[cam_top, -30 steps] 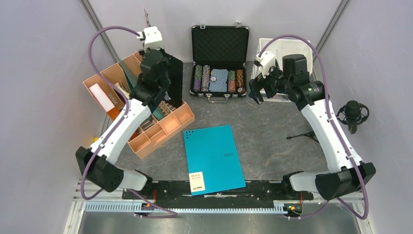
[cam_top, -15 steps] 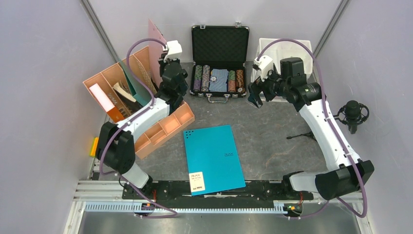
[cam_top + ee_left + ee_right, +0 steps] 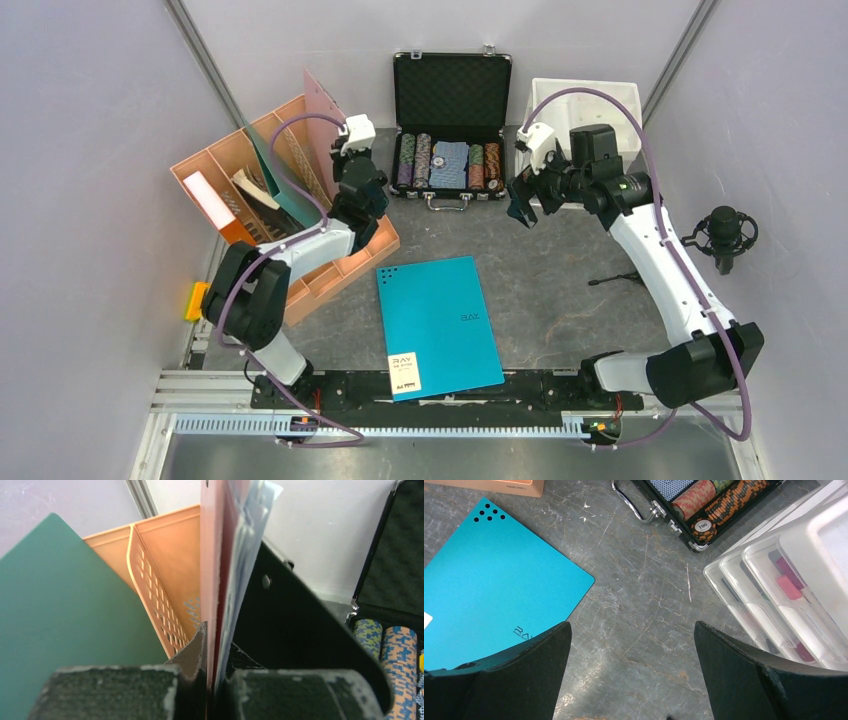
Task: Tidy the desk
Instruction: Place the folder in the storage box.
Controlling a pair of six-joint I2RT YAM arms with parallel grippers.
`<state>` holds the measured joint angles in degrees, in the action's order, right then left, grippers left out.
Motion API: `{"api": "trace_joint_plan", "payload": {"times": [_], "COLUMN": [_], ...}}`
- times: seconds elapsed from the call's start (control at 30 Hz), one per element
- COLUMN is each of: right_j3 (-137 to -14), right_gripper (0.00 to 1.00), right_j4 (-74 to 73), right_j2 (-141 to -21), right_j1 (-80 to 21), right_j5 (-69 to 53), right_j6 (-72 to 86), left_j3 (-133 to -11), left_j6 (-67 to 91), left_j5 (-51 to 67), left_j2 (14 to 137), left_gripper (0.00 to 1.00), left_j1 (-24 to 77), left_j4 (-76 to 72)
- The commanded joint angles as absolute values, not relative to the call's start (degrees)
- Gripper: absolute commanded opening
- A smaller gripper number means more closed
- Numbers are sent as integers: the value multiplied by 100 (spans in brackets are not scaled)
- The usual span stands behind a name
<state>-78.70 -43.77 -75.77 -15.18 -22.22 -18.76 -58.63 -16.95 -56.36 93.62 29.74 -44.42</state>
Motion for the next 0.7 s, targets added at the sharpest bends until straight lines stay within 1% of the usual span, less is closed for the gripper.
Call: {"api": "trace_joint_plan", "payload": {"times": [0.0,0.07,0.1,0.23,0.5,0.53,0.67], "right_j3": [-7790,-7746,-7718,-7531,-7118,-7045,-6545], "right_gripper": [98,98,98,98,98,98,98], "right_j4": [-4184,-4143,-4115,-3972,-3782,-3737,-3546], "right_j2": [-7550,-7525,-7503,-7384,-7210,-7172,-7049], "right_j1": [-1484,-1485,-1485,-1485,-1485,-1485,-1501], "right_j5": [-2426,-2485,-2517,-2675,-3101,-3155,-3393], "right_j6": [-2008,-2020,-2030,-2091,-2395,-2435,-2646], "left_j3": [-5632,-5591,-5569,-5545,-5869,-5939,-6132], "left_j6": [-1373,-1349,-1309,-1097,-764,-763,-733], "left_j5": [-5319,-5277,-5260,-5083,-4473,-4381,-3876], "left_j2": [9534,9569,9550,9397,8701,8584,7981], "left_gripper": [12,19,24,50,97,100,100], "left_j1": [3085,3109,3119,3129,3129,3129,3130], "left_j4": [-5322,-5150,-5045,-4526,-2833,-2544,-1277]}}
